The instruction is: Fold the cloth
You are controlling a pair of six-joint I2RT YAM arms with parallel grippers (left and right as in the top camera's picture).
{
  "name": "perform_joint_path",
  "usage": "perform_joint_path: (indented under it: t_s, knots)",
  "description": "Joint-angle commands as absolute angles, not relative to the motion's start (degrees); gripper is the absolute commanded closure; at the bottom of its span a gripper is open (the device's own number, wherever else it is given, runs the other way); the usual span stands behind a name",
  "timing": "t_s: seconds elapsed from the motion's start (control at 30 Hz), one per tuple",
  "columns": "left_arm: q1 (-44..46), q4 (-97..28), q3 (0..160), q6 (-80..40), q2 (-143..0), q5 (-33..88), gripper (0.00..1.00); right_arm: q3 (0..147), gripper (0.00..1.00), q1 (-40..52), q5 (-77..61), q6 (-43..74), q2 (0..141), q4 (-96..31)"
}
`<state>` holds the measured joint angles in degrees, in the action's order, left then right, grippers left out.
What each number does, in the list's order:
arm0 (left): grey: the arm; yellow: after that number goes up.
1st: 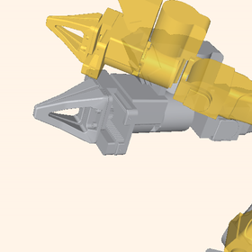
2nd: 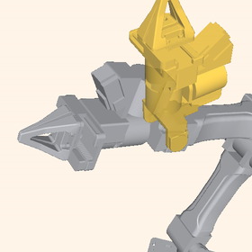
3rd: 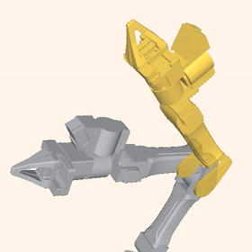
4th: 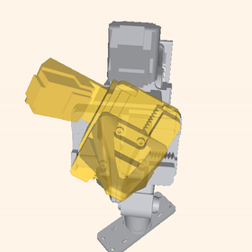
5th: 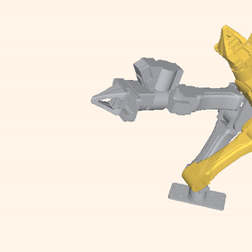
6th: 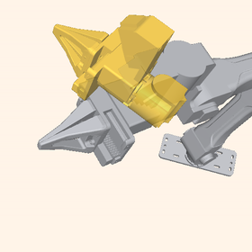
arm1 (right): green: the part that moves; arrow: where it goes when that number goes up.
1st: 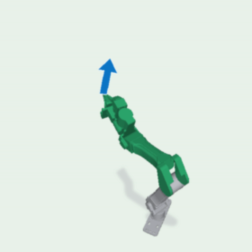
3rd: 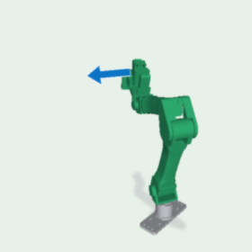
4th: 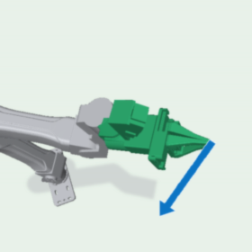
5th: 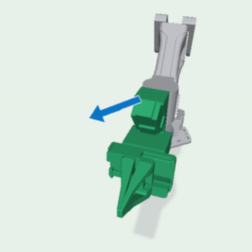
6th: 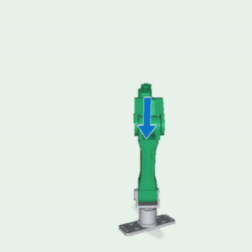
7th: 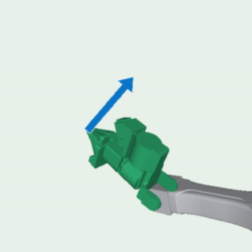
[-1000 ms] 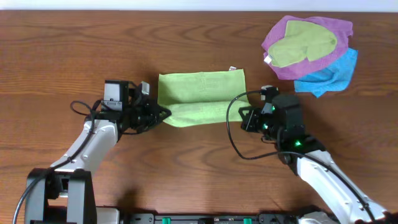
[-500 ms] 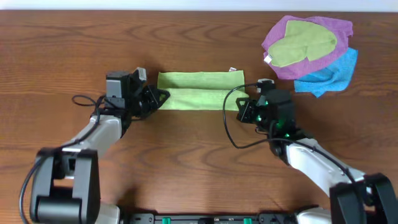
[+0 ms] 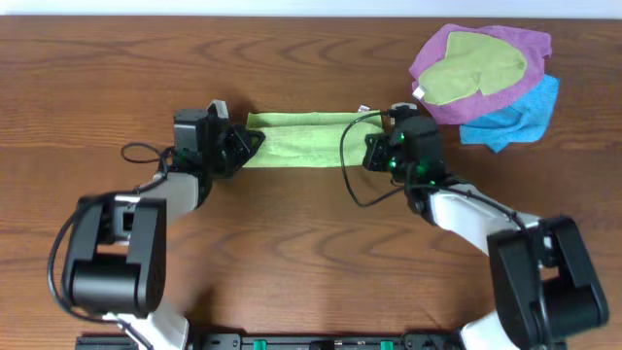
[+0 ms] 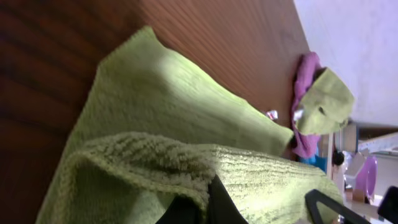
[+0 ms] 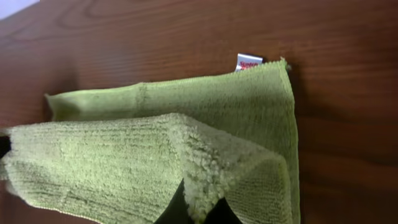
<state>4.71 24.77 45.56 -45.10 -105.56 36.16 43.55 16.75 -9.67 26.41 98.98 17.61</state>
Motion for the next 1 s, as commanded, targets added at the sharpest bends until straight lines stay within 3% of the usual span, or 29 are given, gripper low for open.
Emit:
perform_joint_path:
  t_s: [0.0,0.3,0.97]
  knots:
    - [3.9,25.6,49.7,-45.5,-109.6,31.7,0.94,45.5,0.99,15.7,-4.4,24.3,101.5,17.4]
    - [3.9,25.5,59.5,-45.5,-116.7,32.4,0.94,46.8,0.99,15.2,-2.3,23.0,104.6,17.8]
    - [4.3,19.3,59.6,-40.7,-116.9,31.0,0.94,46.9,0.99,12.3,0.0,19.6,105.2,20.4]
